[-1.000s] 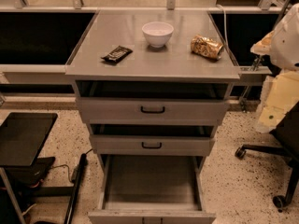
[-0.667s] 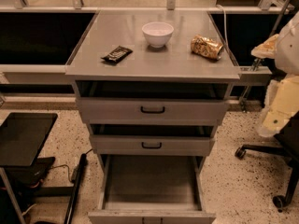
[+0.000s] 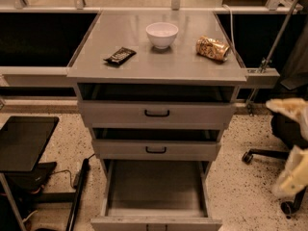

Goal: Close bottom drawer

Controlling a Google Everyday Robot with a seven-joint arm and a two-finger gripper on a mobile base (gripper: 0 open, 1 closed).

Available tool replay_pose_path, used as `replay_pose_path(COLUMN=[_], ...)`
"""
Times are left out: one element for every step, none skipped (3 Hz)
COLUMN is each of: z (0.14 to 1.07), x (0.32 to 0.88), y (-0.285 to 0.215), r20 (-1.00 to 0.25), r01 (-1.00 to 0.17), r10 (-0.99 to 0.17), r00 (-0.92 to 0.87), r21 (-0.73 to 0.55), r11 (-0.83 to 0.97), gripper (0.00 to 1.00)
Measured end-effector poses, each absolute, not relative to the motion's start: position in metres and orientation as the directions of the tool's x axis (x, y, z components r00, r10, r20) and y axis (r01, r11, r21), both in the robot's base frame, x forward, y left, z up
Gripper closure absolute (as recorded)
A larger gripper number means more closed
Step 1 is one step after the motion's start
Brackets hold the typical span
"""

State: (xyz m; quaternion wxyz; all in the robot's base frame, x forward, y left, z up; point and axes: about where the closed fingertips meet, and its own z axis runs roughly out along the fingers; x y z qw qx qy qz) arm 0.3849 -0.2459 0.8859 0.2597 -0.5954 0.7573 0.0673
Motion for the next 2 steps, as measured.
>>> replay_pose_path(z=[0.819,0.742], x=[0.342,0.29], y=[-0.246,-0.24], r20=[-0.606,-0.671], r01=[-0.932,-0.953], r10=[-0.776,-0.72], r00=[-0.174,-0.176], r21=[-0.153,-0.068], r11=[0.329,0.295], gripper=[0.0,0.0])
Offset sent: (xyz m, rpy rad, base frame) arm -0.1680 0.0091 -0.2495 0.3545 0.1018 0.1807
